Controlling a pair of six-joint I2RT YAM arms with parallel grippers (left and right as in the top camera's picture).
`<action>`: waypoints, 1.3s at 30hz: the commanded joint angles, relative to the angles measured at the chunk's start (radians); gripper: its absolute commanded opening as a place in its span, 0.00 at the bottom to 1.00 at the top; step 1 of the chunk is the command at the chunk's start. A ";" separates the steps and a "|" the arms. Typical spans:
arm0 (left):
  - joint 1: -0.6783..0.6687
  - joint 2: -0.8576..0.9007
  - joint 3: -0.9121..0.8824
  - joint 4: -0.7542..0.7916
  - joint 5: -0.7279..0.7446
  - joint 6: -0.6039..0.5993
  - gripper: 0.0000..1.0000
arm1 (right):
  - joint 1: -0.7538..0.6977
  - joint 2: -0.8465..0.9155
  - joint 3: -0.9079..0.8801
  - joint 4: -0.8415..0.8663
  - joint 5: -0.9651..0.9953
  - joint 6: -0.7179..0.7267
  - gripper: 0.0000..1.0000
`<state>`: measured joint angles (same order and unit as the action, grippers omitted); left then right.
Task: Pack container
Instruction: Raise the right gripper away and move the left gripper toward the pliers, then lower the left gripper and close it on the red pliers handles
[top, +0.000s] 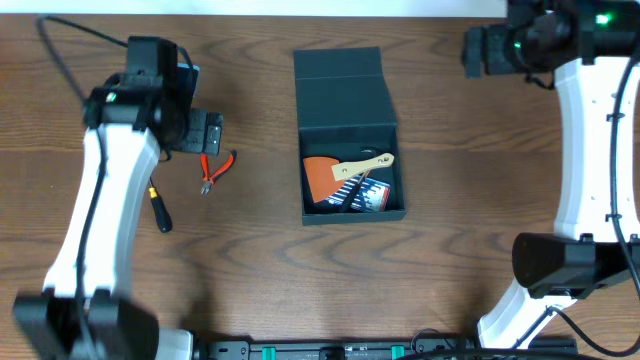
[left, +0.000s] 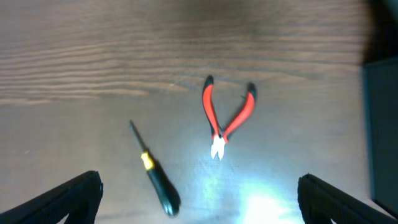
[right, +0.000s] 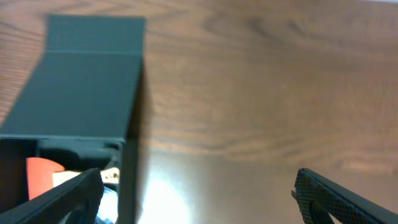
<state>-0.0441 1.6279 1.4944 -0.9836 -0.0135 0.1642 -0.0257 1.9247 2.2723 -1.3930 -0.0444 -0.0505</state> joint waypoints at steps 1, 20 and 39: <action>0.032 0.077 0.017 0.033 0.042 0.045 0.98 | -0.055 0.008 -0.003 -0.018 -0.001 0.035 0.99; 0.077 0.407 0.017 0.127 0.059 0.041 0.99 | -0.231 0.008 -0.233 0.040 0.003 0.035 0.99; 0.113 0.468 0.012 0.151 0.089 -0.005 0.99 | -0.231 0.008 -0.444 0.153 0.003 0.035 0.99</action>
<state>0.0643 2.0644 1.4944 -0.8295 0.0563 0.1761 -0.2459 1.9251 1.8351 -1.2434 -0.0444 -0.0322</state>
